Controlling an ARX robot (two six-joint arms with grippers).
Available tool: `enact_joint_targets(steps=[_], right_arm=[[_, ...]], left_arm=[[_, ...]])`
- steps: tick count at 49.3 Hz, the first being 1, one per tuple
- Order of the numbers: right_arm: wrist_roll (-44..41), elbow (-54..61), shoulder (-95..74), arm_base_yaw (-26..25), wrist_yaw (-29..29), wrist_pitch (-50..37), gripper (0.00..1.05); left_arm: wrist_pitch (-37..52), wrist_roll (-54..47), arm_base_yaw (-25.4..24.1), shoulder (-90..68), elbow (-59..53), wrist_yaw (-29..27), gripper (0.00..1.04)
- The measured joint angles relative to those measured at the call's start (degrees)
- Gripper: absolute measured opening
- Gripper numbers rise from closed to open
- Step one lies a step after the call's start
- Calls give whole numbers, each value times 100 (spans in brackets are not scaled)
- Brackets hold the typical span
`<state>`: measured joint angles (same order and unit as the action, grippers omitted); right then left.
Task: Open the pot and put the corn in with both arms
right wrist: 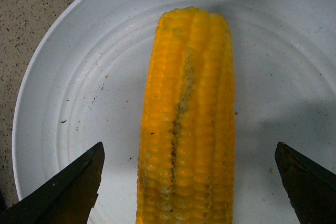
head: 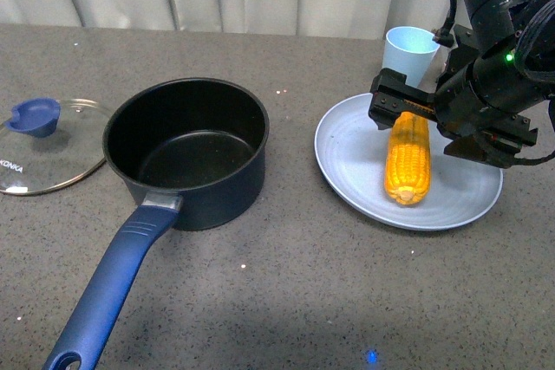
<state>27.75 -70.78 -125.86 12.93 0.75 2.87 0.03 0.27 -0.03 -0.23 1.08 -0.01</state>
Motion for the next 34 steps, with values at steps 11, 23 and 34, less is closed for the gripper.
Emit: enact_joint_targets(steps=[11,23,34], right_arm=[[-50,0,-7,13,-7,-44,79],[-92,0,-7,31,4,-61,34],[-151,74,68,33,81,-72,14]], left_arm=[[0,0,0,0,-2,0,98],[0,0,0,0,0,0,98],[0,-2,0,0,0,0,98]])
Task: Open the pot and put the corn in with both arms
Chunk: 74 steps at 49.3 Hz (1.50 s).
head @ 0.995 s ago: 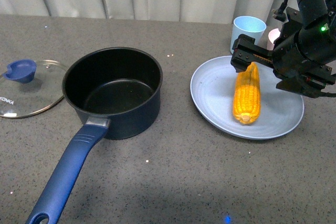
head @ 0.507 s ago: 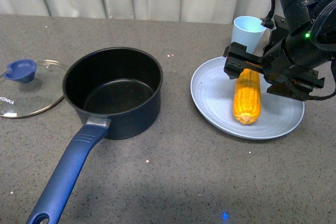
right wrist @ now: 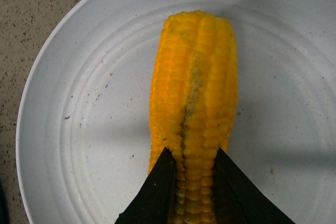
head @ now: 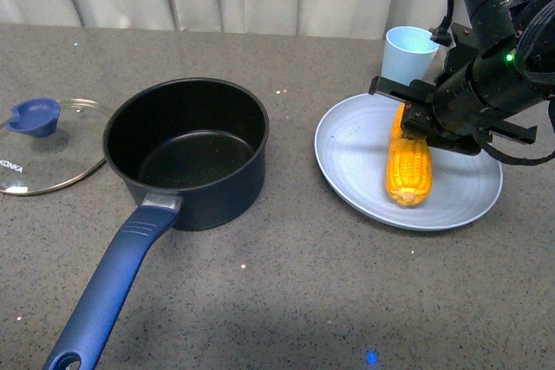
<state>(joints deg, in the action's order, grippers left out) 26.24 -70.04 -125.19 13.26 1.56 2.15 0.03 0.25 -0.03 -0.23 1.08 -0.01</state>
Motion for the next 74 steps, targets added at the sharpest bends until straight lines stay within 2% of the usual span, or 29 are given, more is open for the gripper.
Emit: enact_joint_targets(steps=[11,16,26,49,74], right_arm=[[-188,446,927,149,715,-155,8],[-201,433,1303,358,1152,-201,8],[-92,170,1318,815,1563,-195,8],[540,-706,774,1685,1790,-190,7],[780,-1019,387,1969,1786,-166,7]], left_arm=[[0,0,0,0,0,0,98],[0,2,0,0,0,0,98],[0,2,0,0,0,0,98],[0,2,0,0,0,0,98],[0,2,0,0,0,0,98]])
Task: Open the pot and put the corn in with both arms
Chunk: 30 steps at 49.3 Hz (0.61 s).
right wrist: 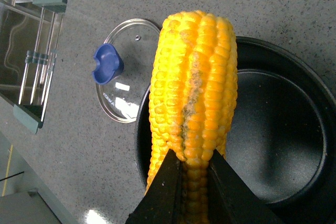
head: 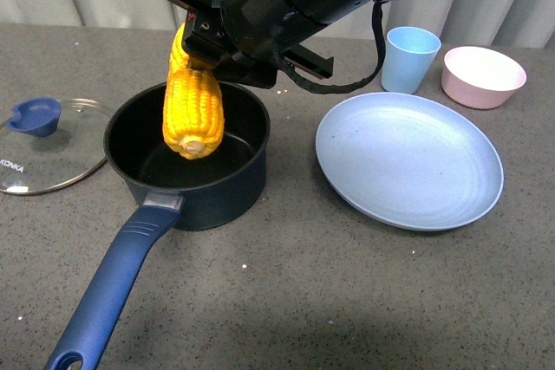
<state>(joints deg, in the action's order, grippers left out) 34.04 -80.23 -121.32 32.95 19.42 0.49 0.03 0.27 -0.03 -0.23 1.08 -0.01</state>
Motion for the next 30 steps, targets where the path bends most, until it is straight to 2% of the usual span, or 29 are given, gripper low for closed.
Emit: enact_joint_targets(steps=[1,8,22,25,30], right_arm=[[7,-15,-2,2,4,0,7],[70,-79,-11,11,22,-17,34],[136,-103,-9,22,-116,-109,96],[122,-42,20,20,-223,-155,95],[-37,426,332,-48,-837,-393,96]], left_arm=[[0,0,0,0,0,0,98],[0,0,0,0,0,0,98],[0,0,0,0,0,0,98],[0,0,0,0,0,0,98],[0,0,0,0,0,-2,98]])
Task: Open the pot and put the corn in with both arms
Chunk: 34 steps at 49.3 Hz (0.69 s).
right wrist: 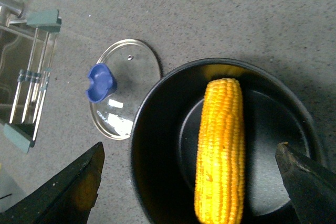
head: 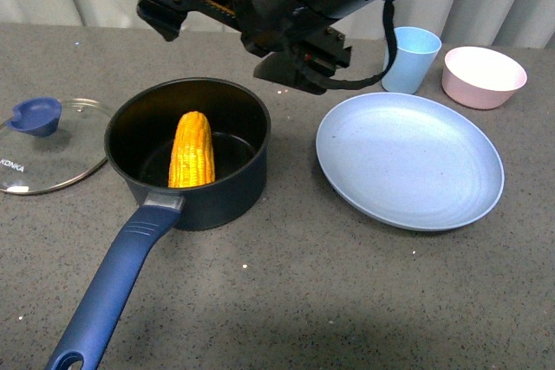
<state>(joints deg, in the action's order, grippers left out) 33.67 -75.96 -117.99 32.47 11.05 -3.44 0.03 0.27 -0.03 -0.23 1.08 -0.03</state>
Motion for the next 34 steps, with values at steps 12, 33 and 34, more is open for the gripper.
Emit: enact_joint_targets(steps=[12,33,34], right_arm=[[-957,1969,1668,-608,-1617,-883,96],[-2190,4542,4181,-1130,-2496,-1255,96],[-2208,4599,4242,-1134,-2503,-1257,96]], left_arm=[[0,0,0,0,0,2,98],[0,0,0,0,0,2,98],[0,0,0,0,0,2,98]])
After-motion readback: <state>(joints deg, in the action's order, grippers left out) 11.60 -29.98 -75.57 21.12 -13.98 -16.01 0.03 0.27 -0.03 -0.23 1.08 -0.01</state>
